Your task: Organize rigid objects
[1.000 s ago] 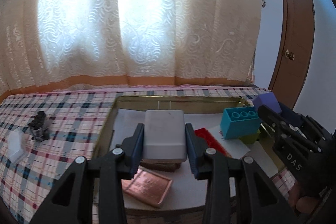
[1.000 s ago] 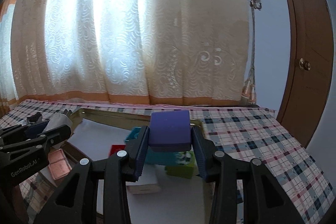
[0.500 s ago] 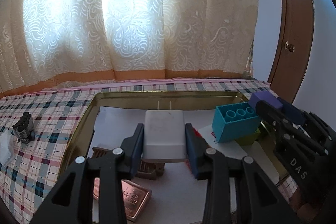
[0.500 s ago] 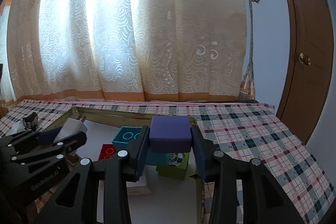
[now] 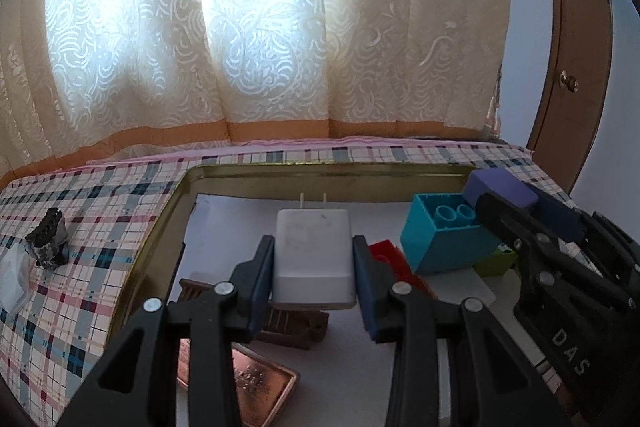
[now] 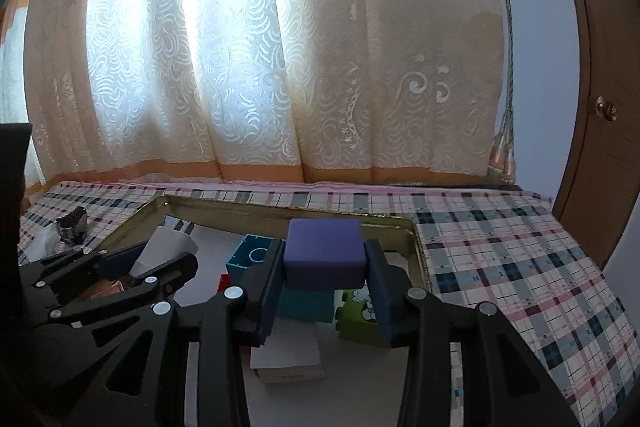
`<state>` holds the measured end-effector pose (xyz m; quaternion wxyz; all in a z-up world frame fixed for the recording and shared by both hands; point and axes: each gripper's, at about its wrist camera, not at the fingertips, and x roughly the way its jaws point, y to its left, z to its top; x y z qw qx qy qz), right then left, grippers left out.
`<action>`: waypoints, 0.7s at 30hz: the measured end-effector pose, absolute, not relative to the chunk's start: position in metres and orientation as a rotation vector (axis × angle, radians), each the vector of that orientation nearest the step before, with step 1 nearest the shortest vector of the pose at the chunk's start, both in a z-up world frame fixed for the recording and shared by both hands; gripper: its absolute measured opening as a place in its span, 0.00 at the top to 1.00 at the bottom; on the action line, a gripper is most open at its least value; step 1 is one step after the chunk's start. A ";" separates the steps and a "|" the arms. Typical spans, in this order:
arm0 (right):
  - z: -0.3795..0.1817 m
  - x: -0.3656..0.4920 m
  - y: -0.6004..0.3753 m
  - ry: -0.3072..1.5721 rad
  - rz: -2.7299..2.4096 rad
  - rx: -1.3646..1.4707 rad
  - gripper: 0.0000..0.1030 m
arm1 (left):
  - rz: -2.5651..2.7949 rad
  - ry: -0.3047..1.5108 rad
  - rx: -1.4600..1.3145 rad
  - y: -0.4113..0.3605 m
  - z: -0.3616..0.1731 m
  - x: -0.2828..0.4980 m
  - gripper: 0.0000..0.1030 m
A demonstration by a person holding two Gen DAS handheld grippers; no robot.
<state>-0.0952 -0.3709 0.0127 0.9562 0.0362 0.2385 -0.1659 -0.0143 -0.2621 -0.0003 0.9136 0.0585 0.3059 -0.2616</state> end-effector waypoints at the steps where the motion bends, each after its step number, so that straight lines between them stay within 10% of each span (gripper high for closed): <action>1: 0.012 -0.094 -0.372 0.489 -0.333 0.080 0.58 | -0.534 0.636 0.122 -0.263 -0.001 -0.013 0.64; 15: 0.008 -0.089 -0.374 0.493 -0.197 0.181 0.50 | -0.503 0.680 0.122 -0.261 -0.005 -0.008 0.64; 21: 0.019 -0.108 -0.368 0.377 -0.217 0.169 0.30 | -0.472 0.572 0.097 -0.251 0.008 -0.019 0.06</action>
